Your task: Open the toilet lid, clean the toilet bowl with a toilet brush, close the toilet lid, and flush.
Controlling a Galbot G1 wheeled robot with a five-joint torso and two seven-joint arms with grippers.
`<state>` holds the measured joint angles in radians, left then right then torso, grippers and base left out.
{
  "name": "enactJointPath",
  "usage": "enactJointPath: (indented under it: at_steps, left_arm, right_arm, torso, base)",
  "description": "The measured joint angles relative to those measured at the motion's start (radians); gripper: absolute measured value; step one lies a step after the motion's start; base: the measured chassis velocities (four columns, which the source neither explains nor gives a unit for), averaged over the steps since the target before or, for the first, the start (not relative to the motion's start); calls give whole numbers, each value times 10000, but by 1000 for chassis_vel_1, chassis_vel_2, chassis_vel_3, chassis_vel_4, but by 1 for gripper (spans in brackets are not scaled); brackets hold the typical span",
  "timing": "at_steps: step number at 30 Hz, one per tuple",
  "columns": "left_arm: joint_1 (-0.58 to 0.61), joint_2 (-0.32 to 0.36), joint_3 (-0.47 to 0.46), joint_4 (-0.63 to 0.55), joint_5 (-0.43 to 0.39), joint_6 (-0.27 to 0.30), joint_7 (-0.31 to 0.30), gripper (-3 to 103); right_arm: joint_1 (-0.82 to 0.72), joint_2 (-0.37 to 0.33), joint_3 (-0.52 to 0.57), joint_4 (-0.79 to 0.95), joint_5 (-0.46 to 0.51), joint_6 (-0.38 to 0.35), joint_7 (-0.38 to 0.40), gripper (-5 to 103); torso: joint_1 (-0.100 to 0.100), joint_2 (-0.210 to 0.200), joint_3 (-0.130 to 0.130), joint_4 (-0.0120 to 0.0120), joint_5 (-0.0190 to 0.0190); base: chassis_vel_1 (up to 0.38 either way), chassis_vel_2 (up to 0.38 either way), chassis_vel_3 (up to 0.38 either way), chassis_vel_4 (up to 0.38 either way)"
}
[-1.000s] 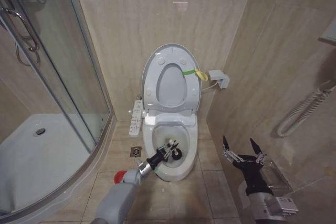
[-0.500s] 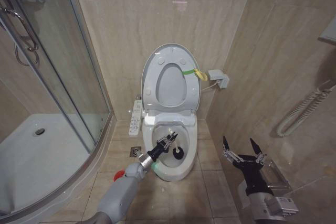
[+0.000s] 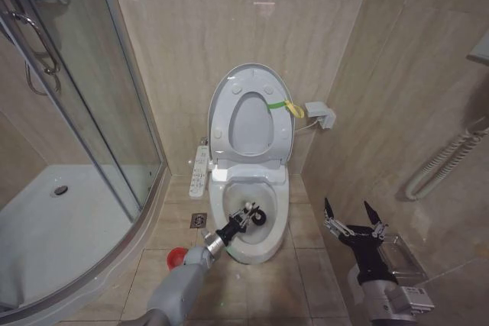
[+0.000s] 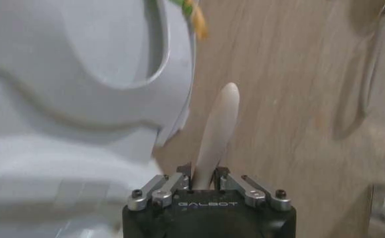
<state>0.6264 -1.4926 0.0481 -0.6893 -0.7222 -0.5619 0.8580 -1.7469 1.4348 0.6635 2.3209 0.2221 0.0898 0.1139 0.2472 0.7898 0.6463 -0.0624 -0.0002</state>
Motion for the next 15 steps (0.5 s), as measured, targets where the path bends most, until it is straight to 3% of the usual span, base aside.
enactJointPath:
  at_steps: [4,11,15]
  left_arm:
    - [-23,-24,107,-292,-162,84,-44,20]
    - [-195,-656,-302,1572,365,16,175,21]
    - [-159,-631,-318,1492,363,4,179,21]
  right_arm:
    - [0,0,1,0,0,0,1,100]
    - [0,0,0,0,0,0,0,100]
    - [0,0,0,0,0,0,0,100]
  torso:
    - [0,0,0,-1,0]
    - [-5,5,-8,12,2]
    - [-6,5,-6,6,3]
  base:
    - [0,0,0,0]
    - [0,0,0,0]
    - [0,0,0,0]
